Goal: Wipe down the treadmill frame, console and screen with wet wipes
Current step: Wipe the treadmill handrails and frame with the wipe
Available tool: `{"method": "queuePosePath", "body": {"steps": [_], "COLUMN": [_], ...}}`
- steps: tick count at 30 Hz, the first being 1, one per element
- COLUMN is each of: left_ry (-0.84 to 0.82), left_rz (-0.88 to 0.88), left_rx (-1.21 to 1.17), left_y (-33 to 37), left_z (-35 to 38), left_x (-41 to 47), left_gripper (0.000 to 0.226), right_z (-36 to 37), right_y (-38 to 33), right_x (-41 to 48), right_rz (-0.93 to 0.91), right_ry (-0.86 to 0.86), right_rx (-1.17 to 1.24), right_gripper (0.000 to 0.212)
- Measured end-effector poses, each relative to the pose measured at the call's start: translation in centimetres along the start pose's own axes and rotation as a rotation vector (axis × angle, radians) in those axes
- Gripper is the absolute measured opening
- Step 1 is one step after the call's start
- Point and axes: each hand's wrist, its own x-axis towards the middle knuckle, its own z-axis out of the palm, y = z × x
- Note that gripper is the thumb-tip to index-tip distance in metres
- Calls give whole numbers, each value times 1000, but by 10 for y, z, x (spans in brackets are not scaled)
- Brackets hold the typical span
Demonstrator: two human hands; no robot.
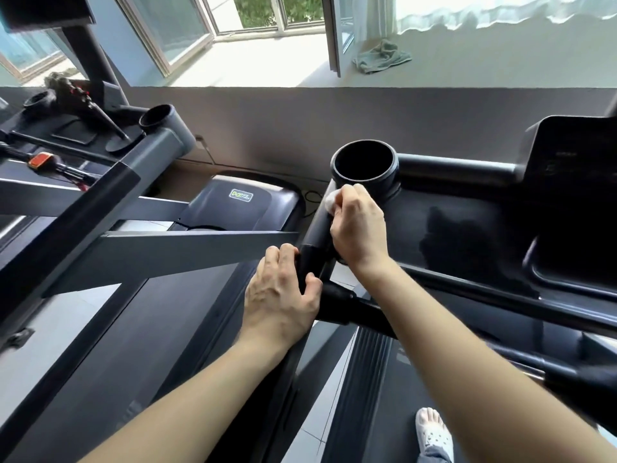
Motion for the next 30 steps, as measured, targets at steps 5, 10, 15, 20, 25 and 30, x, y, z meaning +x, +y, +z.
{"method": "queuePosePath", "body": {"steps": [5,10,15,20,25,30], "left_ry": [2,15,32,27,38,15], "left_rz": [39,70,72,60,56,46], "left_rx": [31,50,38,54,46,51], "left_y": [-2,-4,-5,-4,-3,-3], "left_z": [2,3,4,3,3,4], "left_x": [0,0,0,0,0,1], "left_gripper": [47,59,53,46,46,45], "right_z": [-9,-10,-15,-11,-5,-11], "right_y": [-1,7,-6,0,17,-4], "right_x": [-41,15,-21,-29,25,-45], "right_rz": [48,119,-19,-121,-29,-215], "right_ry": [-138,-164,-116,-114,-108,-173], "right_rx": [253,246,112,109,-59,-28], "right_gripper": [6,14,13,18,11,13]}}
